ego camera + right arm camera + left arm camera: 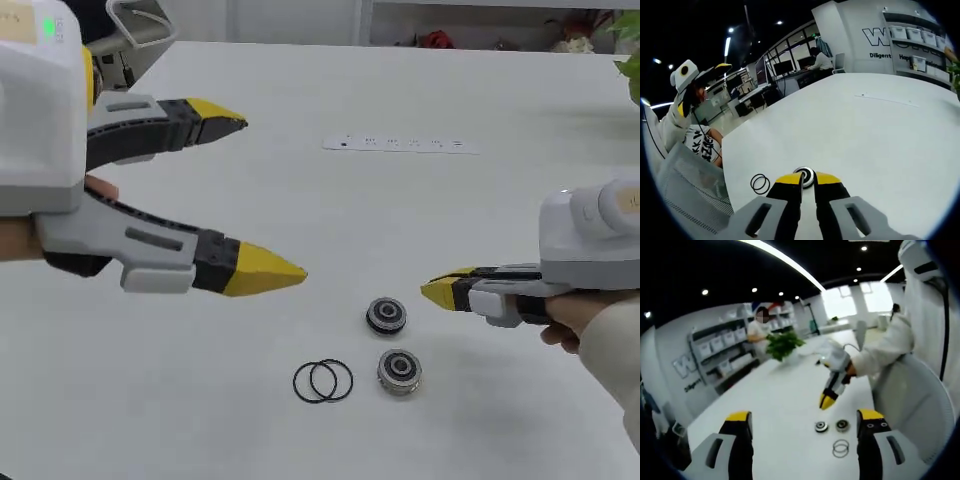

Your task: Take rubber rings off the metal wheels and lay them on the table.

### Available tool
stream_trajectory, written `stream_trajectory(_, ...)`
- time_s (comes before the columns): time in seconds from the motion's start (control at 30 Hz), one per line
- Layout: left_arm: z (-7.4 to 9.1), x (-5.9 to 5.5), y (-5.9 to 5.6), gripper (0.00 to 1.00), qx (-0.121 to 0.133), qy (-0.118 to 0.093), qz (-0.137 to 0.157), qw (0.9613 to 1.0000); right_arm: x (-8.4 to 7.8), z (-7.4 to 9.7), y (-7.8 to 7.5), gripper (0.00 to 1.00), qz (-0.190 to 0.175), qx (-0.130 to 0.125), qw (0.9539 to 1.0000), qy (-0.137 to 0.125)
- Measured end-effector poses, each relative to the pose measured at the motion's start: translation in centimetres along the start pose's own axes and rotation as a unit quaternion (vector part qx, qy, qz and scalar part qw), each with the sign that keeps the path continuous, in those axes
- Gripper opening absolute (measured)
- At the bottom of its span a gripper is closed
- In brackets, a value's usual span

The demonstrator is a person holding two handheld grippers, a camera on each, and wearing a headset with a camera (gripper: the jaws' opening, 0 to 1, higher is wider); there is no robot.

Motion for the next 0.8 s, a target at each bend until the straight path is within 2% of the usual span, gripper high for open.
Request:
stream_trajectory(0.13,-0.7,1.0,1.3,0.84,0.001,-0.017,-0.005,0.9998,-0.2,-0.1,-0.2,0.06,-0.002,-0.001,1.0000,0.004)
stream_trajectory(0.23,-1.7,1.1,2.3,0.80,0.000,-0.021,-0.008,0.9998,-0.5,-0.4,-0.2,0.06,-0.004,0.002,1.0000,0.006)
stream_trajectory(0.37,-3.2,1.8,2.8,0.80,-0.009,-0.026,-0.031,0.9991,-1.2,-0.8,-0.3,0.06,-0.001,0.005,0.9998,0.019)
stream_trajectory(0.47,-4.1,2.2,3.1,0.77,-0.010,-0.034,-0.034,0.9988,-1.8,-1.1,-0.5,0.06,-0.003,0.006,0.9996,0.029)
stream_trajectory(0.5,-4.6,2.4,3.3,0.77,-0.010,-0.043,-0.032,0.9985,-2.0,-1.2,-0.5,0.06,-0.005,0.007,0.9995,0.031)
stream_trajectory(0.53,-5.0,2.5,3.4,0.77,-0.012,-0.048,-0.030,0.9983,-2.3,-1.2,-0.6,0.06,-0.006,0.010,0.9993,0.034)
stream_trajectory(0.57,-5.6,3.0,2.7,0.76,-0.015,-0.053,-0.028,0.9981,-2.4,-1.3,-0.6,0.07,-0.005,0.010,0.9993,0.037)
stream_trajectory(0.6,-6.0,2.9,2.6,0.76,-0.017,-0.054,-0.027,0.9980,-2.5,-1.3,-0.6,0.07,-0.003,0.011,0.9992,0.039)
stream_trajectory(0.7,-7.7,2.2,2.2,0.74,-0.033,-0.049,-0.036,0.9976,-2.6,-1.4,-0.7,0.07,0.002,0.011,0.9991,0.041)
stream_trajectory(0.8,-9.0,1.6,1.8,0.74,-0.047,-0.053,-0.033,0.9969,-2.7,-1.6,-0.6,0.08,0.008,0.017,0.9991,0.039)
Point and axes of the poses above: the centre of the closed fingertips' face, and the gripper's own axes: z roughly backward along the fingers, y roughly to its left, x roughly out of its top, the point moved 3 cm from there along z, roughly backward along the fingers, and after that the axes turned 2 degrees about -z, right-handed, at the moved point
